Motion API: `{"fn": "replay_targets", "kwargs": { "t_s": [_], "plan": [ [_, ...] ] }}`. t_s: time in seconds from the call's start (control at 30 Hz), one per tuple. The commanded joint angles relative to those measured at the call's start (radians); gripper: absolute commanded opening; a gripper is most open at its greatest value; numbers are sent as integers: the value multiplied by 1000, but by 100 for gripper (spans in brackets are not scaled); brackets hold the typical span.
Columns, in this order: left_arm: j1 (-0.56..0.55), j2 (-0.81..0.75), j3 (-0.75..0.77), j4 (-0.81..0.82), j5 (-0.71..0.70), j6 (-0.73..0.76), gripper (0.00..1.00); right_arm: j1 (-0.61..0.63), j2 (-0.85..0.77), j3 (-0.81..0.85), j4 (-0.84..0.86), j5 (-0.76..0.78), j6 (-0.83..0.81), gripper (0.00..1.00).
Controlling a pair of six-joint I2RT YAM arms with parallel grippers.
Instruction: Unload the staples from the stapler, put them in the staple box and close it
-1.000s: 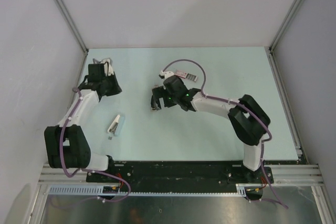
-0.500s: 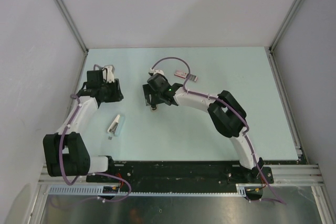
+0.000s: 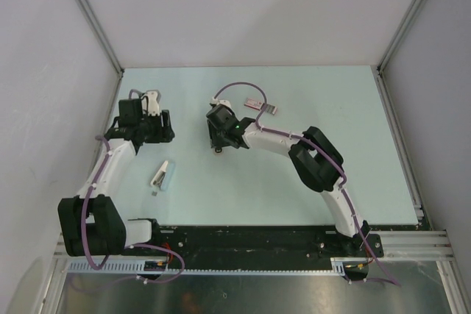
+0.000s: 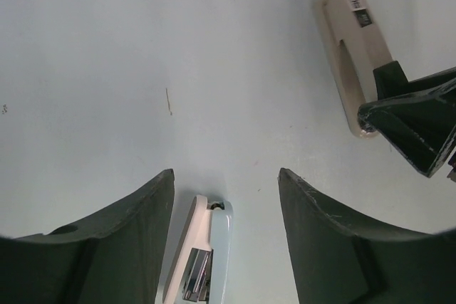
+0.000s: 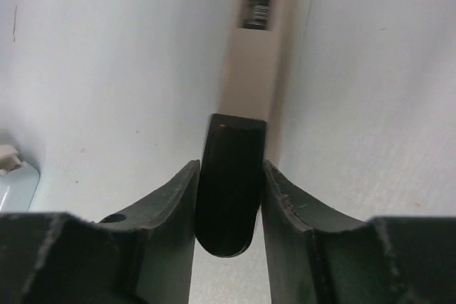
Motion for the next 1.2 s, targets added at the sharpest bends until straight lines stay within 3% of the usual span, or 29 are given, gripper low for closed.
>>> {"fn": "replay_targets", "kwargs": {
  "t_s": [0.0,0.23,0.37,0.67,0.9,1.17],
  "plan": [
    [-4,2,-8,1,35,65,64,-10,-25,16,42,-2,5,35],
    [-78,16,-14,3,4,89,61,-10,-64,-8,74,-45,11,9],
    [-161,40,-11,2,15,100,66,-21,-148,-126,241,-119,66,2],
    [-259,170,14,9,130,93,72,-43,-277,-374,632,-210,294,0],
    [-260,205,10,10,330,115,72,-55,-341,-467,762,-179,383,0],
    [-259,284,18,10,391,77,70,-34,-348,-503,791,-91,459,0]
  ]
}}
